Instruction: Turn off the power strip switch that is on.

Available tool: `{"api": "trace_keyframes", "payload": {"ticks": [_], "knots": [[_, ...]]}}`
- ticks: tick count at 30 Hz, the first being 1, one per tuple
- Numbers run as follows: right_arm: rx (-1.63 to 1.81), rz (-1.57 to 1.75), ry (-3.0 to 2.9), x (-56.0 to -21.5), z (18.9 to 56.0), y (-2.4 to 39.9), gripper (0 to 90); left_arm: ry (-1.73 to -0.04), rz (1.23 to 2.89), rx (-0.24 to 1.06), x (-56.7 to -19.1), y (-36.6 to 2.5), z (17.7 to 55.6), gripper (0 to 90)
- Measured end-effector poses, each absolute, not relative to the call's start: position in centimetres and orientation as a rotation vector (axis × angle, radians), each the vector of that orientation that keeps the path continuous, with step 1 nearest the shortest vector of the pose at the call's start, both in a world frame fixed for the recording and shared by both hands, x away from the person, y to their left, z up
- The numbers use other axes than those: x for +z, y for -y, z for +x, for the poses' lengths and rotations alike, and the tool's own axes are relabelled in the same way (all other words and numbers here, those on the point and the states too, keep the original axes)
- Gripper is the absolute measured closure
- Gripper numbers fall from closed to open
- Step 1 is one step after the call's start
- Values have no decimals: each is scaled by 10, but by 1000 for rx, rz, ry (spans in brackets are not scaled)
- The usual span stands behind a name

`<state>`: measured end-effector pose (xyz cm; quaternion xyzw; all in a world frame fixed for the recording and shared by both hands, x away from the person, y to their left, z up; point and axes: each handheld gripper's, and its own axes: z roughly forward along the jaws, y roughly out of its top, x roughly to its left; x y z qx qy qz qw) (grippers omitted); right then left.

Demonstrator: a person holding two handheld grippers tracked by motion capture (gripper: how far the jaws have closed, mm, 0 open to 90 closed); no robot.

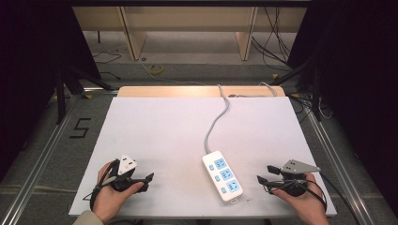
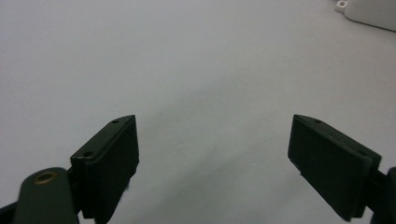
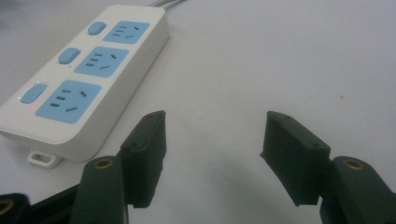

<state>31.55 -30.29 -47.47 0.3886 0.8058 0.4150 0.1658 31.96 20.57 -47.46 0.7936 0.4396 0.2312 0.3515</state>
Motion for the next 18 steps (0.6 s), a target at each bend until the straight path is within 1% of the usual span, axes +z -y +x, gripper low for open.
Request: {"api": "trace_keyframes", "payload": {"ticks": [3, 6, 9, 10, 11, 12, 13, 18], "knots": [[1163, 1111, -2293, -473, 315, 302, 466, -1142, 2060, 602, -475, -207, 320, 161], [1149, 1112, -2297, -470, 314, 302, 550, -1139, 2064, 600, -476, -207, 319, 160], [1137, 1109, -2316, -468, 313, 302, 656, -1133, 2065, 597, -477, -205, 319, 160], [1137, 1109, -2316, -468, 313, 302, 656, -1133, 2065, 597, -477, -205, 319, 160], [1120, 1116, -2328, -468, 312, 301, 724, -1126, 2071, 590, -478, -203, 320, 160], [1120, 1116, -2328, -468, 312, 301, 724, -1126, 2071, 590, -478, -203, 320, 160], [1112, 1116, -2344, -467, 312, 301, 777, -1124, 2075, 590, -478, -202, 320, 160], [1086, 1109, -2352, -464, 311, 298, 879, -1123, 2071, 598, -477, -202, 320, 160]]}}
